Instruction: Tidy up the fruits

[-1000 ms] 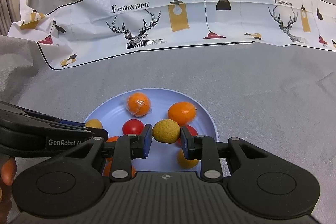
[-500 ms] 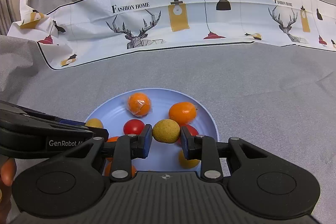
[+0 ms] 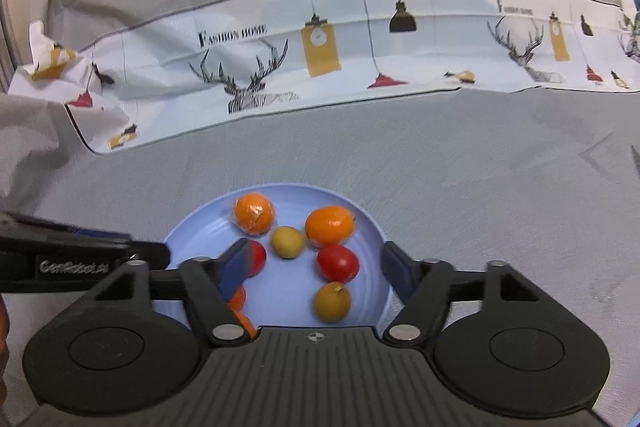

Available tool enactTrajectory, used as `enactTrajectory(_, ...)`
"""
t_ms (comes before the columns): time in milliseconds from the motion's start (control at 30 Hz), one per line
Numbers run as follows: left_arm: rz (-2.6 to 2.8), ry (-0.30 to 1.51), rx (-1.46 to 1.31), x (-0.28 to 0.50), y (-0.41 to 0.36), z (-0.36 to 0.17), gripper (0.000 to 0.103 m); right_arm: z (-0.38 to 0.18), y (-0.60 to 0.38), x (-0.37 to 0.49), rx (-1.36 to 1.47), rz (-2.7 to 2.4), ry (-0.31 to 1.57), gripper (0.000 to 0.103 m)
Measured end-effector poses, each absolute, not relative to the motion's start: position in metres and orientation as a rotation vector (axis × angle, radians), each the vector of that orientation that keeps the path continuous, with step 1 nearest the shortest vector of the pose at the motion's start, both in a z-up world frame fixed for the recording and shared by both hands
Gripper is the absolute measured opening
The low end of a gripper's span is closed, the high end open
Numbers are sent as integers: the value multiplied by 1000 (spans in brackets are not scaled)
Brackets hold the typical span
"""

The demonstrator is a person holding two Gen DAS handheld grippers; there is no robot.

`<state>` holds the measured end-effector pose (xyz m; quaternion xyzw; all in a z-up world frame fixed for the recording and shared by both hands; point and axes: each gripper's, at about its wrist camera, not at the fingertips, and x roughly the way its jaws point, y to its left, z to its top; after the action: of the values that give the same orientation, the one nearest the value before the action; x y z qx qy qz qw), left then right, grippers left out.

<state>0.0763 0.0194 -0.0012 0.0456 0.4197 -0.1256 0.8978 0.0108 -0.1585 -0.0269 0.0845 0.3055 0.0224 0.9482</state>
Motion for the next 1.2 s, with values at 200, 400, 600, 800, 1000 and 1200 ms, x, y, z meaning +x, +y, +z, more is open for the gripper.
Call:
enactTrajectory(200,-204,774,81,40,27,26,64,-2,-170,-16,197,90,601,102)
enactTrajectory(400,-141,803,37,13,23,28,87,14,-174,-23,126,46,634,102)
enactTrajectory(600,-126,864,77,23,16,13,99,9,-177,-12,103,24,701,102)
enactTrajectory(800,-124,973,9,42,20,-1,99,3,-177,-1,127,-12,769,102)
enactTrajectory(1000,-96,995,27,47,19,-7,99,-3,-174,5,95,-29,803,102)
enactTrajectory(1200,-102,1012,38,48,17,-12,99,-6,-171,5,72,-19,817,102)
